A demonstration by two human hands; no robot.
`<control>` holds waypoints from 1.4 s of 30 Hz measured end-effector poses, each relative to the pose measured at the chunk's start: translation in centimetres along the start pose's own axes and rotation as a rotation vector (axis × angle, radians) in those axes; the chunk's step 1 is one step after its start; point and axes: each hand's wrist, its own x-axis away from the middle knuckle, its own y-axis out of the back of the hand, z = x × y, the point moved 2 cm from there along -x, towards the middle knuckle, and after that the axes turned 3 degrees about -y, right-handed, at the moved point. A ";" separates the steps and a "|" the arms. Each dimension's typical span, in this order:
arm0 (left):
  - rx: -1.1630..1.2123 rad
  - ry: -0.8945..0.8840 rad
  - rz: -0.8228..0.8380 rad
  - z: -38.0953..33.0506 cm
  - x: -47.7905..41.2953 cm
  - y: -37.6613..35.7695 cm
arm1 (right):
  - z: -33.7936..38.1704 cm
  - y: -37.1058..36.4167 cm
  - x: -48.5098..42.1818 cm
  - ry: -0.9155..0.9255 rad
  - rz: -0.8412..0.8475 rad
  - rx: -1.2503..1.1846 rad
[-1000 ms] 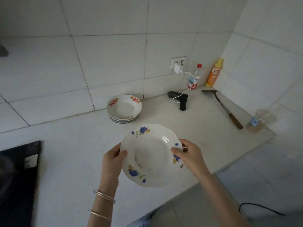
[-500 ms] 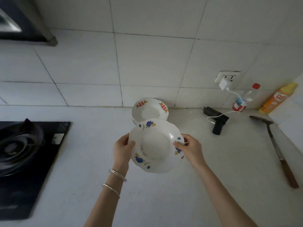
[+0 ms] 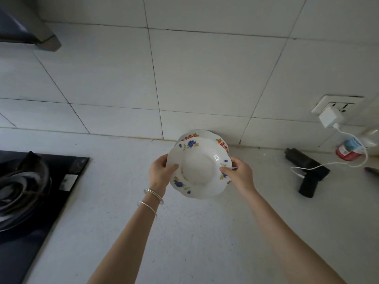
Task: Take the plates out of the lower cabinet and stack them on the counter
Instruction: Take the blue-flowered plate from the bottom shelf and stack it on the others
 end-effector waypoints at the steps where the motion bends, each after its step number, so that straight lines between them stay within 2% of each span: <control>1: -0.002 -0.001 -0.001 0.2 -0.8 -0.2 | 0.0 -0.2 -0.7 0.003 -0.007 0.005; 12: -0.043 -0.004 0.039 2.4 -5.2 -2.0 | -1.2 -1.1 -5.1 -0.001 -0.027 0.066; 23: -0.289 -0.048 -0.088 3.5 -7.2 -2.5 | -1.6 -1.8 -6.7 0.081 -0.056 0.162; 29: -0.391 -0.078 -0.106 3.7 -8.3 -2.8 | -2.1 -1.9 -7.9 0.074 -0.097 0.352; 37: -0.425 -0.101 -0.158 4.4 -8.6 -3.3 | -2.1 -2.2 -9.0 0.039 -0.142 0.452; 42: -0.437 -0.094 -0.159 4.3 -8.6 -3.4 | -1.9 -2.5 -9.0 0.037 -0.142 0.423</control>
